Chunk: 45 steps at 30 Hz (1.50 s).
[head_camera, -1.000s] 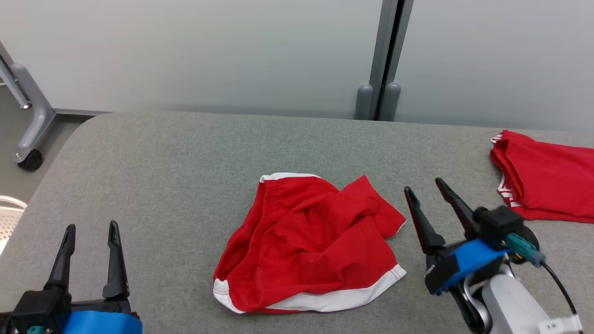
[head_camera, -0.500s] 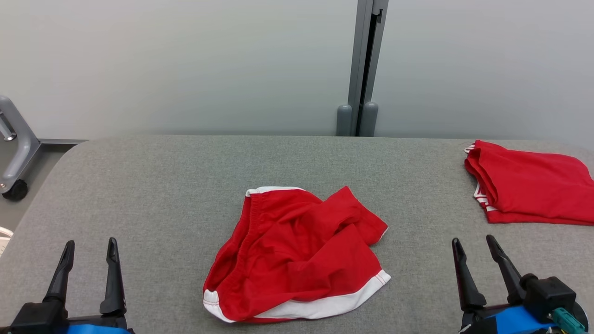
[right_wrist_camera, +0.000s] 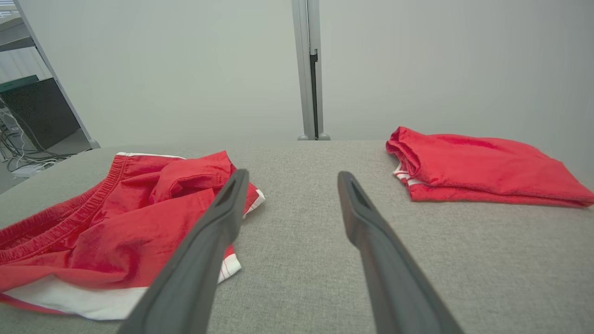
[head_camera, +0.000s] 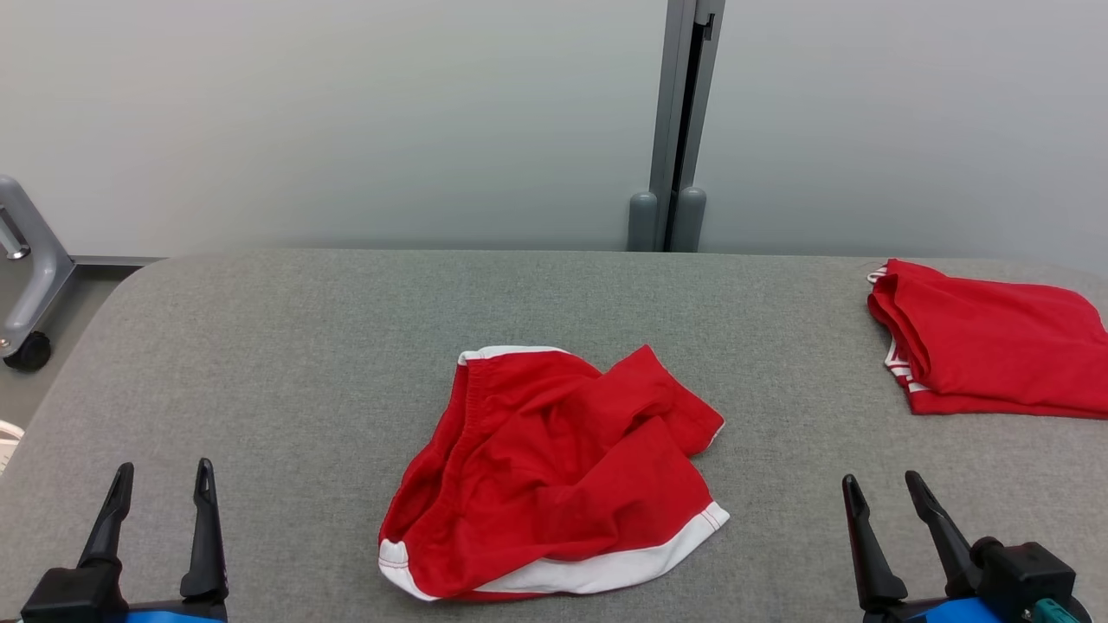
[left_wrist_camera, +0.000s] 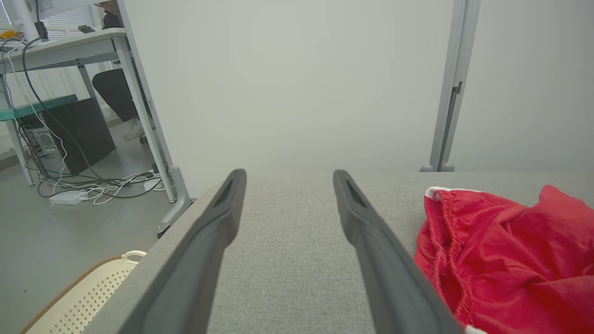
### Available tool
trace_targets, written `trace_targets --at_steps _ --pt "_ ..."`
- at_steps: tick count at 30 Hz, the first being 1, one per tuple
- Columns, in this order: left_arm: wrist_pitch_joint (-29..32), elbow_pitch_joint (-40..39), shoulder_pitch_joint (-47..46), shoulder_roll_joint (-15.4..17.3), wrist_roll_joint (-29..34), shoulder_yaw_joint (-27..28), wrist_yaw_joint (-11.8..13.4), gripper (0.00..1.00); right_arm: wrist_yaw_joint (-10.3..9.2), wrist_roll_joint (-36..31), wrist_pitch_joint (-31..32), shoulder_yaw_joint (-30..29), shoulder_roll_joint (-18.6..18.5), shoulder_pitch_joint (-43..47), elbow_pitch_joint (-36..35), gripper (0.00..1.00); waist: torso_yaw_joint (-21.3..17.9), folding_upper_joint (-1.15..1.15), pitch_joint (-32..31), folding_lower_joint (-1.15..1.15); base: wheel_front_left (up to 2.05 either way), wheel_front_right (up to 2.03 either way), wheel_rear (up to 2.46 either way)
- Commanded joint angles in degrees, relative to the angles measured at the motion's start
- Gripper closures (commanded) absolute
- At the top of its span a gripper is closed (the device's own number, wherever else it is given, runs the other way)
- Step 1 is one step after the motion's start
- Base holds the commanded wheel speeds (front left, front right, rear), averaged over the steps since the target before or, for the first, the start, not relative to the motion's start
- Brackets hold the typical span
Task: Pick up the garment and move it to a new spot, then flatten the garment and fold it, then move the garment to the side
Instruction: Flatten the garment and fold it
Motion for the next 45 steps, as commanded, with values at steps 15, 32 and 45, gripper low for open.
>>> trace_targets --at_steps 15,32,45 --pt "2.3 0.6 -6.2 -1.0 3.1 -9.6 -5.6 0.0 0.01 -1.7 1.9 6.7 0.0 -6.4 7.0 0.0 -1.0 0.0 1.6 0.0 0.0 0.0 0.0" --pt "3.1 22.5 -12.1 -3.7 2.3 -20.1 -12.7 0.0 0.01 0.5 -1.6 18.3 0.0 -22.4 33.7 0.0 -1.3 0.0 6.9 0.0 0.0 0.0 0.0" --pt "3.4 27.1 -11.5 -4.6 -1.2 -22.1 -13.7 0.56 0.01 4.8 -4.2 23.1 -0.1 -27.6 46.3 0.0 0.4 0.0 8.0 0.0 0.0 0.0 0.0"
